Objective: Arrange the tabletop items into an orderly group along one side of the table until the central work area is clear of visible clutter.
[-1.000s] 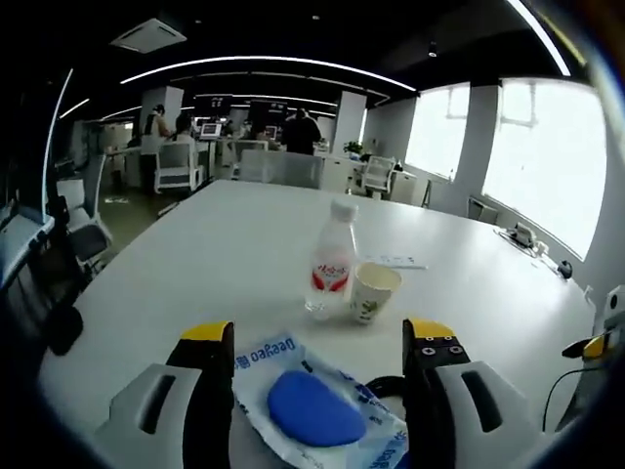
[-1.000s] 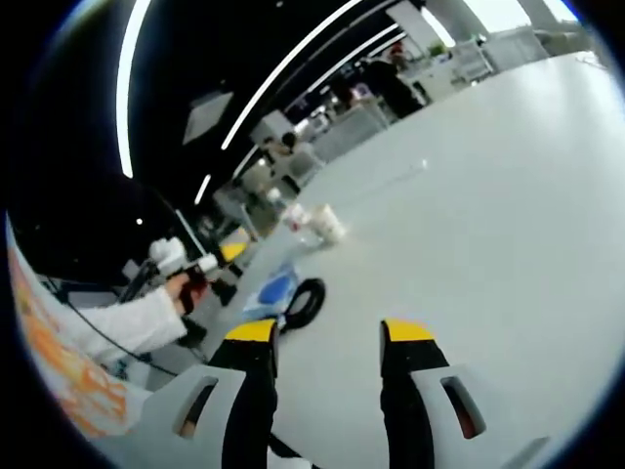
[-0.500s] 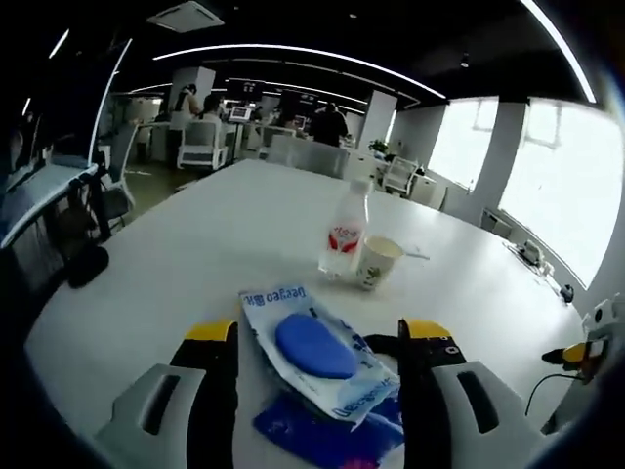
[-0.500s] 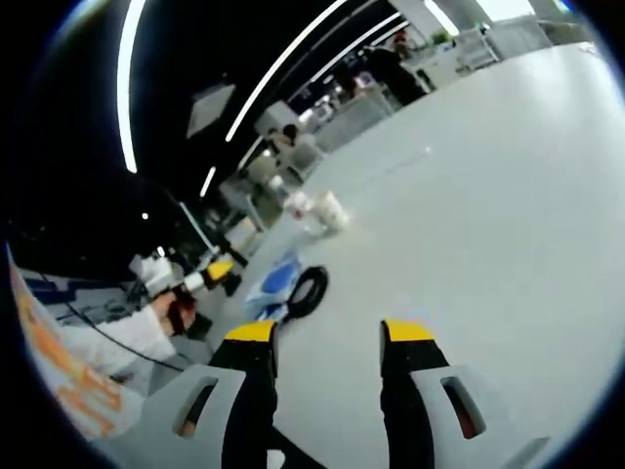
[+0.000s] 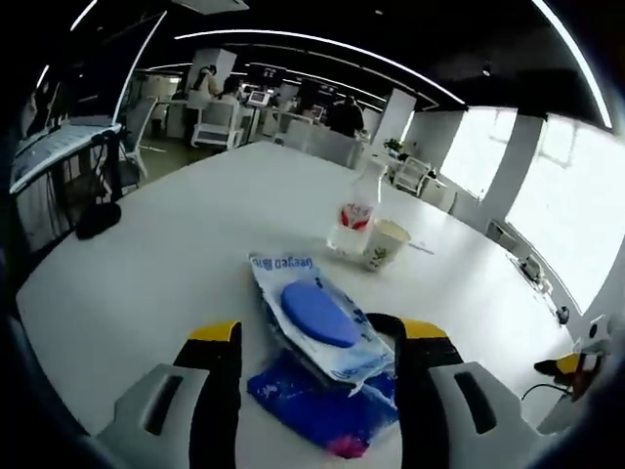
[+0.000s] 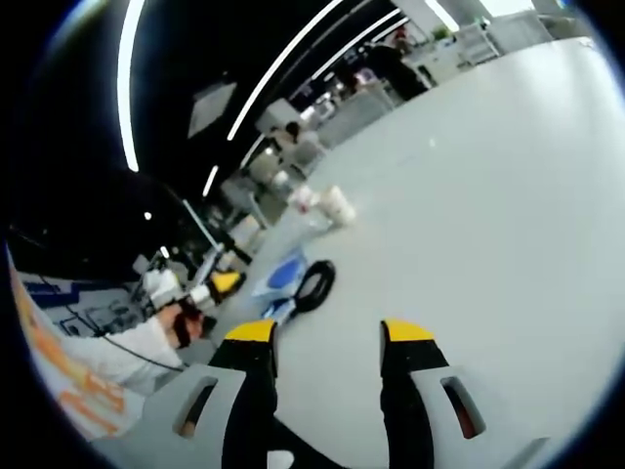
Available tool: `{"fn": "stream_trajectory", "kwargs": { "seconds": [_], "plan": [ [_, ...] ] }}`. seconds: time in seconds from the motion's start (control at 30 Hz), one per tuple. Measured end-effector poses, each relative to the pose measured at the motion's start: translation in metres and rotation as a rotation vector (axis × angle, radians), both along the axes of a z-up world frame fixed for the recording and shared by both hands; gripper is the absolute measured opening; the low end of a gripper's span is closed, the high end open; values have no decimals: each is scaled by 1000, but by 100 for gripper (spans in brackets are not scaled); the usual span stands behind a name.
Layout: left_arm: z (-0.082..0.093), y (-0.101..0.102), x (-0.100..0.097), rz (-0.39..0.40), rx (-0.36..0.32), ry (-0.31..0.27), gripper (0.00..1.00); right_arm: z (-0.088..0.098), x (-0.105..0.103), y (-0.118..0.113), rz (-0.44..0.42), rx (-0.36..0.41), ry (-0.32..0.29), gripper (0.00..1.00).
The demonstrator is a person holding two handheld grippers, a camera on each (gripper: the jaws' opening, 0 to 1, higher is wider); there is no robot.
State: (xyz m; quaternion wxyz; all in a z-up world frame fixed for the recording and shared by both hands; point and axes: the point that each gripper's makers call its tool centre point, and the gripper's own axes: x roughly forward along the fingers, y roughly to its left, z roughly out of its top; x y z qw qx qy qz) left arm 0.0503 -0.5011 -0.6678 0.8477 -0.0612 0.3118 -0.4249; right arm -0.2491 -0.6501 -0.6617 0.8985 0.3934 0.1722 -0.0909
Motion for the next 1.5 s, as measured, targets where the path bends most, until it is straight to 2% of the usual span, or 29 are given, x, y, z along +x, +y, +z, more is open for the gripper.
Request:
{"fn": "stream_trajectory", "kwargs": {
  "seconds": [0.3,0.67,0.87,1.0,1.2,1.27,1.3,1.37,1.43,1.5],
  "plan": [
    [-6,-5,-3,4,3,15,63,7,5,-6,-12,-14,-16,40],
    [-21,0,-14,145,-103,201,61,1,-2,-9,-35,2,-6,39],
    [-26,-3,-20,161,-126,250,57,-1,-3,-11,-35,9,-3,39],
    [-34,-6,-22,194,-146,312,54,-2,0,-13,-27,13,-4,39],
    [-50,-10,-21,224,-151,406,38,0,6,-14,-14,12,-11,39],
    [-49,-12,-22,242,-185,445,19,1,7,-14,-13,12,-12,39],
    [-50,-13,-23,241,-190,458,16,1,7,-14,-14,12,-14,39],
    [-51,-13,-24,234,-176,459,13,1,7,-14,-16,15,-16,39],
    [-56,-10,-27,215,-122,444,7,0,6,-15,-18,17,-14,39],
    [-55,-12,-29,206,-129,456,1,-1,5,-15,-23,20,-13,38]
  ]
}}
